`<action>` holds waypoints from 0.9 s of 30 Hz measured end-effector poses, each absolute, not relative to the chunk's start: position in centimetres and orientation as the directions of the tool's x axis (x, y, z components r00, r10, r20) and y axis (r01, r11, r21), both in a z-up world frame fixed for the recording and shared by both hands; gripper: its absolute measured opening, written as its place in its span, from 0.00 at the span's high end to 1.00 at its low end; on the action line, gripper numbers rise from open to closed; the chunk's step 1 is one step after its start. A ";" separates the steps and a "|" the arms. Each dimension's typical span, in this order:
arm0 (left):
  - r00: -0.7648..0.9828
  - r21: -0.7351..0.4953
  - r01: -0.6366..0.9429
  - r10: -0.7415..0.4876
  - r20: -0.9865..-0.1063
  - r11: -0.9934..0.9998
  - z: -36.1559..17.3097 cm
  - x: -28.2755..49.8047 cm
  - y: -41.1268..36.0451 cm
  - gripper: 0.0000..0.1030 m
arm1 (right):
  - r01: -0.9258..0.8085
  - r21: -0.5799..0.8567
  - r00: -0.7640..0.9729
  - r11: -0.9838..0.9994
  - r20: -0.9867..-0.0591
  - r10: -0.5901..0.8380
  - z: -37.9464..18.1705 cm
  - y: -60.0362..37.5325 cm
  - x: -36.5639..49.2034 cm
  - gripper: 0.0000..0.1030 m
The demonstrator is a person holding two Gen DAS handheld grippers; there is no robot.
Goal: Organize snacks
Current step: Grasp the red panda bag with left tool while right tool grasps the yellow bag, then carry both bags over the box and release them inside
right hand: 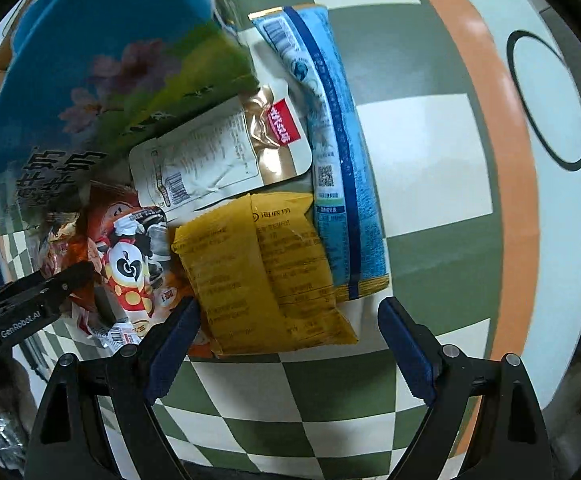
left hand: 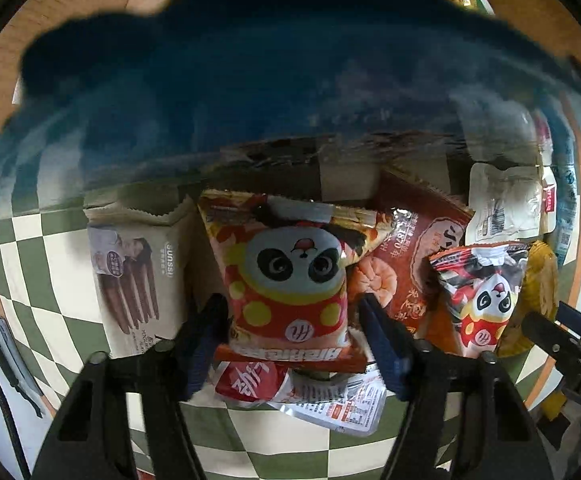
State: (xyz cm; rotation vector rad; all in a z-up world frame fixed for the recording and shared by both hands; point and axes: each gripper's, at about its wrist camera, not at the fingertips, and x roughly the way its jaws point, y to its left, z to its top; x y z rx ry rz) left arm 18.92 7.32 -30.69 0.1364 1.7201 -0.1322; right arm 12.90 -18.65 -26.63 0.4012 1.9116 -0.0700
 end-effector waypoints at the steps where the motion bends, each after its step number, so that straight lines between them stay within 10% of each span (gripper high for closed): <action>1: -0.149 -0.007 0.165 0.018 -0.989 0.986 -30.7 19.0 7.3 0.45 | 0.316 0.148 -0.317 0.937 -0.914 0.251 -26.9 -18.7 12.9 0.11; 16: -0.116 -0.002 0.137 0.015 -0.993 0.991 -28.4 14.6 8.5 0.54 | 0.308 0.133 -0.243 0.942 -0.946 0.213 -25.0 -18.0 12.5 0.44; 27: -0.064 -0.030 0.133 -0.022 -0.998 0.991 -24.7 9.7 8.2 0.54 | 0.291 0.204 -0.179 0.935 -0.948 0.262 -20.5 -17.3 11.0 0.46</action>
